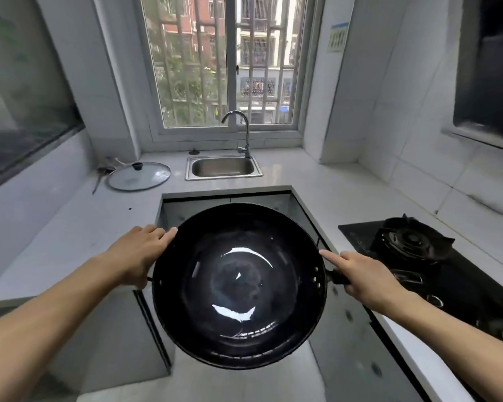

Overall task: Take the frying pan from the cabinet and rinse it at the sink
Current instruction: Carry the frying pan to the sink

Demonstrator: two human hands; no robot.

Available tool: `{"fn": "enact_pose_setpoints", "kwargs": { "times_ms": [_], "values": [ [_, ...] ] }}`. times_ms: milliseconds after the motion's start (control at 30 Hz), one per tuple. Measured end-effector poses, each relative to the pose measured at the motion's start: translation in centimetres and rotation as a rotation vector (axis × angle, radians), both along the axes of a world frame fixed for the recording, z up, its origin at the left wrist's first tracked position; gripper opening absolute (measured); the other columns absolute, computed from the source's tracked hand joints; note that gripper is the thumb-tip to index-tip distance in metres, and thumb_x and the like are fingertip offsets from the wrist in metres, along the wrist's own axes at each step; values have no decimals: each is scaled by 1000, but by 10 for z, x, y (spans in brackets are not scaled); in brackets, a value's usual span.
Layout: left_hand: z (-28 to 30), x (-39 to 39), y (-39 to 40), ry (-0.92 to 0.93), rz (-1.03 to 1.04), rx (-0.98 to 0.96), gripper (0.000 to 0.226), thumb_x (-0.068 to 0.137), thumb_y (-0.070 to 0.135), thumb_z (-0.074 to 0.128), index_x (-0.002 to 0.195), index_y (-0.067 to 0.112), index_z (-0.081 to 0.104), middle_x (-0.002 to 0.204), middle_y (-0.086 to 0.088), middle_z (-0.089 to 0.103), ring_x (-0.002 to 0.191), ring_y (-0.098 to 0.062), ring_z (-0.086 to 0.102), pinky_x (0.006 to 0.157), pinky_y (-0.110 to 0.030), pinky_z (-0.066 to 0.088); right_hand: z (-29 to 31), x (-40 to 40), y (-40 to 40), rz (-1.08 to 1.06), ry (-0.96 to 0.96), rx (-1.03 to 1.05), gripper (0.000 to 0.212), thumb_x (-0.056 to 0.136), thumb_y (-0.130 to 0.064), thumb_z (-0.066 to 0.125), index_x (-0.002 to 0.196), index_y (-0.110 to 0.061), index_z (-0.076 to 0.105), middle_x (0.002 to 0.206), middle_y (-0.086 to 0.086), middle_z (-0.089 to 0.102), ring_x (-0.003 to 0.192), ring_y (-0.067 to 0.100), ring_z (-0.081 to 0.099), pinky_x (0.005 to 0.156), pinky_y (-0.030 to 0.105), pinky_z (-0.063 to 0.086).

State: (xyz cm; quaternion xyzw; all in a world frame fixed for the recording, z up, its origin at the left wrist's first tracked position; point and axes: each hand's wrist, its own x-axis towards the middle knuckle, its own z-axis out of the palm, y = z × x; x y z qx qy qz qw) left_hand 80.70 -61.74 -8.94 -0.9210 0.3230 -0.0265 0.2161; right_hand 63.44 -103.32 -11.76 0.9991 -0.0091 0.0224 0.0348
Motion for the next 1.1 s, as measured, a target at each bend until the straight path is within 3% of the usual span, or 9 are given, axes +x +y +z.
{"fn": "enact_pose_setpoints", "kwargs": {
  "times_ms": [100,167,433,767,933,1100],
  "values": [
    [11,48,-15,-20,24,6,121,58,30,79,151,18,3,130,5,46,118,-19,42,95,-27,39,-5,57,-18,21,-11,40,84,77,-3,55,147,-36,24,104,-7,51,92,18,53,70,31,47],
    [19,78,-24,-16,40,0,118,57,28,78,150,20,6,128,6,47,117,-19,42,94,-28,40,-6,95,-31,42,-27,58,81,76,-4,58,145,-35,28,106,-7,52,97,19,55,69,30,46],
    [18,193,-42,27,84,-28,116,53,32,83,146,21,14,126,5,48,117,-19,42,95,-29,42,4,228,-62,98,-33,-5,80,78,-9,62,145,-37,28,102,-8,51,93,18,54,63,28,39],
    [-15,389,-51,107,24,-108,116,53,39,87,146,22,18,127,6,49,117,-18,43,96,-30,42,1,398,-65,60,-15,-57,78,79,-8,60,145,-37,29,106,-7,53,95,20,55,64,27,34],
    [-19,481,-56,117,-1,-127,118,50,34,84,146,22,16,120,6,49,111,-18,44,89,-31,48,1,468,-69,65,7,-19,80,72,-6,63,139,-38,32,104,-6,51,97,21,54,60,31,43],
    [-21,550,-73,128,-22,-121,115,49,33,85,144,22,20,118,7,49,110,-16,43,86,-25,44,-7,527,-82,68,10,11,83,69,-3,59,139,-35,29,119,-4,44,105,20,48,61,30,44]
  ]
}}
